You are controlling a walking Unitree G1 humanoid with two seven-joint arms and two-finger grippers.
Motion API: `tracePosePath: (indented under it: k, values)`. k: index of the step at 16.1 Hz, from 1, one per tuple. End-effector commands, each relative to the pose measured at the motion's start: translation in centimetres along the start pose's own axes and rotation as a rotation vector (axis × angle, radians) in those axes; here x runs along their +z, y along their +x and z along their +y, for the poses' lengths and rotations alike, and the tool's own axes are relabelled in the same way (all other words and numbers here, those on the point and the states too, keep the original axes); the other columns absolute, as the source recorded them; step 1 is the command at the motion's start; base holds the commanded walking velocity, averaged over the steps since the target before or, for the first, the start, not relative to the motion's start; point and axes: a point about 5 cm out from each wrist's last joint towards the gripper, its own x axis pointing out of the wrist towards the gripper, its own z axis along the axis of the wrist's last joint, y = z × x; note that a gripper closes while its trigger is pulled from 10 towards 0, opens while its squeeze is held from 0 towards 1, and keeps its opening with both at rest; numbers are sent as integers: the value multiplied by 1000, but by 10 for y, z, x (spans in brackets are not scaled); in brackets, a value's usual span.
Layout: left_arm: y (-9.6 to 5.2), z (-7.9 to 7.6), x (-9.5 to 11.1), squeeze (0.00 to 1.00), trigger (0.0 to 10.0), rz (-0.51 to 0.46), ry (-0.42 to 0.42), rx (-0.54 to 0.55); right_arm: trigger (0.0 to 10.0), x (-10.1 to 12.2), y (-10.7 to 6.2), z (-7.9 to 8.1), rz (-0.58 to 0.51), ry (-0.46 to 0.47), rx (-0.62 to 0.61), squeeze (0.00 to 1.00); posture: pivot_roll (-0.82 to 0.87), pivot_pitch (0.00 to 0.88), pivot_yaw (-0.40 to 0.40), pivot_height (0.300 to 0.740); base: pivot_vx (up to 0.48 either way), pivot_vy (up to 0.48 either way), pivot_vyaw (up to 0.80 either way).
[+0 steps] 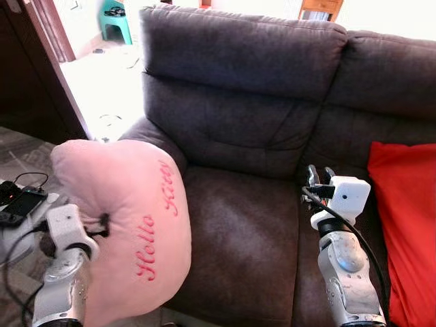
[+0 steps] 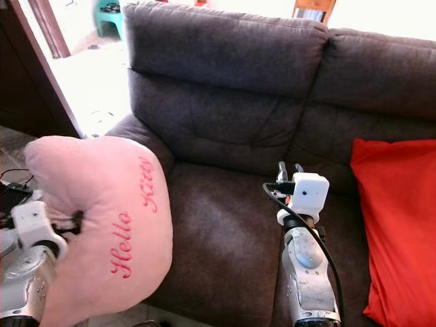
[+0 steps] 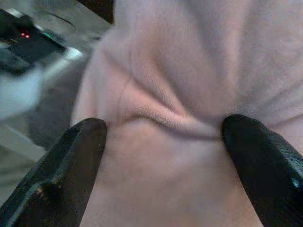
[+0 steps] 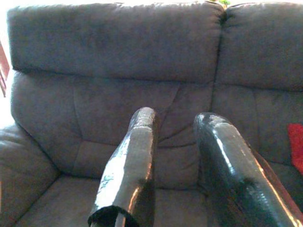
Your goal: Move the pillow to the sofa from floor
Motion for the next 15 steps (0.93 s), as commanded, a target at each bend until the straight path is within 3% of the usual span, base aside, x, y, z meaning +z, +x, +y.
tracePosePath:
  k: [1,3,4,8,9,15]
  values:
    - [0,-10,-16,0,10000,89,-2,-70,10000,-1,-1,-1,9,-8,1,0,79,46,-51,740,0,0,0]
    - [-5,-26,-37,0,10000,233,57,-221,10000,0,-1,-1,7,-9,2,0,77,45,-52,740,0,0,0]
    - [-6,-28,-41,0,10000,258,87,-247,10000,0,-1,-1,7,-9,2,0,76,46,-53,740,0,0,0]
    - [-5,-32,-41,0,10000,258,198,-227,10000,0,-1,-1,9,-9,4,0,77,46,-53,740,0,0,0]
    - [-4,-35,-37,0,0,232,219,-227,10000,0,-1,-1,8,-8,4,0,75,45,-51,740,0,0,0]
    - [-2,-35,-28,0,0,192,203,-212,10000,0,-1,-1,10,-8,1,0,78,45,-50,740,0,0,0]
